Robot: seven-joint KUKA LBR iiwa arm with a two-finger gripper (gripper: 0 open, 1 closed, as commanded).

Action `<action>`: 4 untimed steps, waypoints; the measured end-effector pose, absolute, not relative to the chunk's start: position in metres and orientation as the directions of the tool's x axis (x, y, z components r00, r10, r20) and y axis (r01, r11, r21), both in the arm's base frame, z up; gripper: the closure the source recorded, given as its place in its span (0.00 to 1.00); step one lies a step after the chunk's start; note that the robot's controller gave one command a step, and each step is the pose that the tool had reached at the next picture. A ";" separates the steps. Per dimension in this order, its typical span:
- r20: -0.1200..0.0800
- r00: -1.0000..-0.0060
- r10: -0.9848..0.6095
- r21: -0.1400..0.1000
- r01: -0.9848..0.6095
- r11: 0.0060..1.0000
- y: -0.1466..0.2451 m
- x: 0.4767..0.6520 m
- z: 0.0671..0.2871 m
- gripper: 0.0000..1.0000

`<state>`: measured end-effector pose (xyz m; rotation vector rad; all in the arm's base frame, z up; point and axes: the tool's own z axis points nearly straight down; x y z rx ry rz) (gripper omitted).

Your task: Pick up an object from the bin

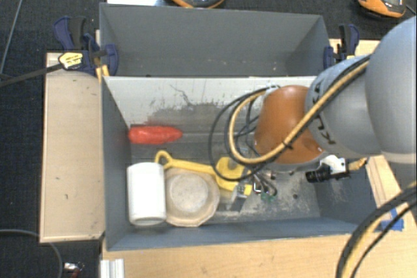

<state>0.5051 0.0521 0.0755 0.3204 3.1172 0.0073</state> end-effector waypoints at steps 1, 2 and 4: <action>-0.006 -0.987 0.158 0.004 0.158 0.987 0.050 0.502 0.074 0.00; -0.014 -0.952 -0.307 0.000 -0.307 0.952 0.069 0.500 0.071 1.00; -0.024 -0.954 -0.298 -0.002 -0.298 0.954 0.074 0.499 0.182 1.00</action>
Offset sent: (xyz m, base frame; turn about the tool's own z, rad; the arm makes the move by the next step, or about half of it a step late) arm -0.0065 0.0176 -0.0055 -0.5224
